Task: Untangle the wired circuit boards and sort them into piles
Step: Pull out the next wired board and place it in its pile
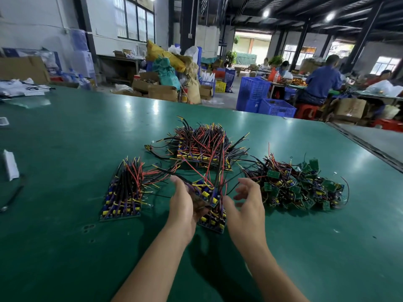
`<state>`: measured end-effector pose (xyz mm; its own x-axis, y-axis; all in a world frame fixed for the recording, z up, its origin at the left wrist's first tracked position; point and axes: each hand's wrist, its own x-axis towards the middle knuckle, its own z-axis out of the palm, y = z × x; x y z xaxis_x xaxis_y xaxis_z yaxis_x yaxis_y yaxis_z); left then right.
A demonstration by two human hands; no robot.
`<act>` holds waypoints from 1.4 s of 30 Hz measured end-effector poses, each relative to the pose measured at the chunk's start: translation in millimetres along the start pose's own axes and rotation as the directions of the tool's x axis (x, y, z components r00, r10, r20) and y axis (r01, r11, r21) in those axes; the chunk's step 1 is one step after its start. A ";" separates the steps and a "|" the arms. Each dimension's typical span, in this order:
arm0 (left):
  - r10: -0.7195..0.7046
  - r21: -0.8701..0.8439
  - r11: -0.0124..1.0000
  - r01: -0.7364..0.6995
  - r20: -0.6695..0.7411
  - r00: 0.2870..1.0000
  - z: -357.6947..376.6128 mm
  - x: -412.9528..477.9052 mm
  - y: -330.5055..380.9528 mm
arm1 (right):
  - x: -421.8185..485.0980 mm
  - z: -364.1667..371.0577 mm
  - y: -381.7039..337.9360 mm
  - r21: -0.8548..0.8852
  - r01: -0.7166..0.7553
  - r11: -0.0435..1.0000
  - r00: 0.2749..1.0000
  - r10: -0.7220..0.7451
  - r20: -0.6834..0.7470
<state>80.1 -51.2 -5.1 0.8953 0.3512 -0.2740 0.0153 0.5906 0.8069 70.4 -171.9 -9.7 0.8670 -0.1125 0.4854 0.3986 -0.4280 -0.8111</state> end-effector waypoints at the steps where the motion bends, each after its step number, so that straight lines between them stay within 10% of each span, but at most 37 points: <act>1: 0.004 -0.011 1.000 -0.004 0.045 0.999 1.0 -0.5 -1.4 | -0.8 1.3 -1.9 0.051 -0.020 0.999 0.999 0.021 -0.025; 5: -0.001 -0.046 0.999 0.011 0.218 0.976 5.5 -5.2 -3.1 | 1.5 0.4 -2.1 0.197 -0.088 0.976 0.990 0.108 -0.091; 17: 0.188 0.402 0.877 -0.264 0.219 0.957 6.1 -14.5 -16.3 | 7.0 -3.9 7.0 -0.065 0.080 0.995 0.996 -0.083 -0.031; 23: 0.149 0.362 0.908 -0.211 0.191 0.970 7.8 -16.5 -17.4 | 6.1 -1.4 8.3 0.216 -0.052 0.975 0.999 0.054 -0.003; 33: 0.054 0.124 0.989 -0.080 0.202 0.978 11.5 -17.9 -14.9 | 14.0 3.9 6.1 0.827 -0.435 0.356 0.894 0.278 0.351; 37: 0.132 0.131 0.979 -0.157 0.182 0.974 11.0 -17.3 -17.4 | 6.7 11.0 13.6 0.635 -0.416 0.652 0.910 0.297 0.291; 42: 0.181 0.129 0.971 -0.201 0.149 0.972 12.1 -18.2 -20.6 | 9.8 9.7 14.4 0.672 -0.413 0.615 0.907 0.348 0.238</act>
<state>68.8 -78.5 -10.4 0.9395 0.3400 -0.0420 -0.1077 0.4095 0.9059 87.5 -170.4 -19.7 0.9961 -0.0370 0.0803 0.0884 0.3856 -0.9184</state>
